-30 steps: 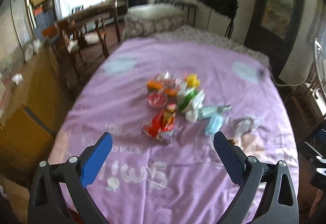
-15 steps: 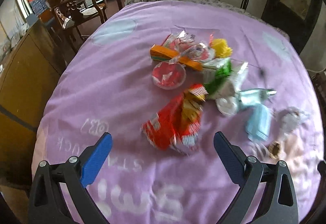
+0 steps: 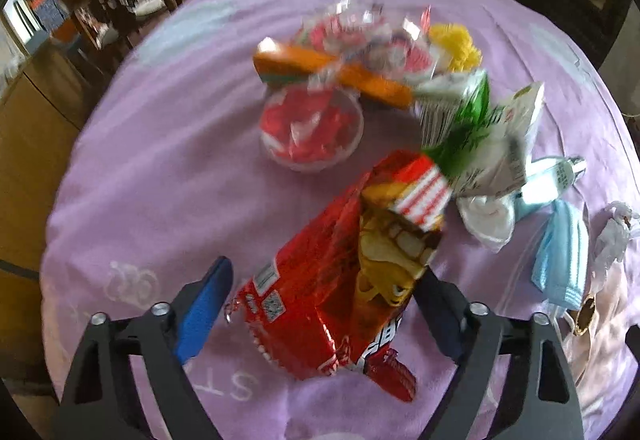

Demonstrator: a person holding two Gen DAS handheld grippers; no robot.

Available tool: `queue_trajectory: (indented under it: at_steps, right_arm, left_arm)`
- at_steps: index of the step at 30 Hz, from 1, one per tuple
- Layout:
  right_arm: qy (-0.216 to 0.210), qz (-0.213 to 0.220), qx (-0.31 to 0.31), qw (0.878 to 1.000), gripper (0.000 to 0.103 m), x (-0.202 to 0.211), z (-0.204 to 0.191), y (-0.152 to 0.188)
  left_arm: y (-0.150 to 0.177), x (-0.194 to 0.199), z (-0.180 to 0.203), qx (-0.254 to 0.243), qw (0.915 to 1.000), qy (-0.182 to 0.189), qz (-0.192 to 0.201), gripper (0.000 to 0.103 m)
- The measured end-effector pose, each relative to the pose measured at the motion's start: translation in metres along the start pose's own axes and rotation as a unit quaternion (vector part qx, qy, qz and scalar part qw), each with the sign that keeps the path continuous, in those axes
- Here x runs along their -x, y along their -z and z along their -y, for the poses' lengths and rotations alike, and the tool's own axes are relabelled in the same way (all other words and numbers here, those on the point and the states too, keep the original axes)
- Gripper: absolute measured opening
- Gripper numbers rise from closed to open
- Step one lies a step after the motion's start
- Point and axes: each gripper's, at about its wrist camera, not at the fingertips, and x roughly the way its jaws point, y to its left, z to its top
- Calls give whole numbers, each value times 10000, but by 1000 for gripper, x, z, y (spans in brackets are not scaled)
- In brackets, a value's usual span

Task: Collect trash
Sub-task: 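Grasp the red snack bag with the left tool while the right tool grasps the white plastic bag, then carry the red snack bag and white plastic bag over the red wastebasket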

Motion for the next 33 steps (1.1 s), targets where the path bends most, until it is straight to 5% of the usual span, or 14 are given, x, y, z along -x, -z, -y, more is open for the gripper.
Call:
queue_trajectory:
  at_steps: [3,7,11,17,25,33]
  right_arm:
    - [167,84,-235,9995,97,-4,13,-9]
    - [173,126,-415,9989,97,-7,22,-25]
    - [86,37,-596,9982,97,-15,21,-38]
    - [41,-48,-427,9991,97,-34,2,-57]
    - [383,-222,-381,9983,96,-59,-5,-70]
    - [-6,-461,-340,9984,28,-62,-4,-59]
  left_arm:
    - [3,-6,-5,186,9997,115,-62,81]
    - [7,1,-11,169,9996,200,62,48]
    - [5,7,-27,506,9967,626,-53,30]
    - [17,26,-43,590,9925,1067,-19,25]
    - [36,45,-44,531,9928,1069,87,25]
    - [56,56,-52,707,9897,1239,101,25]
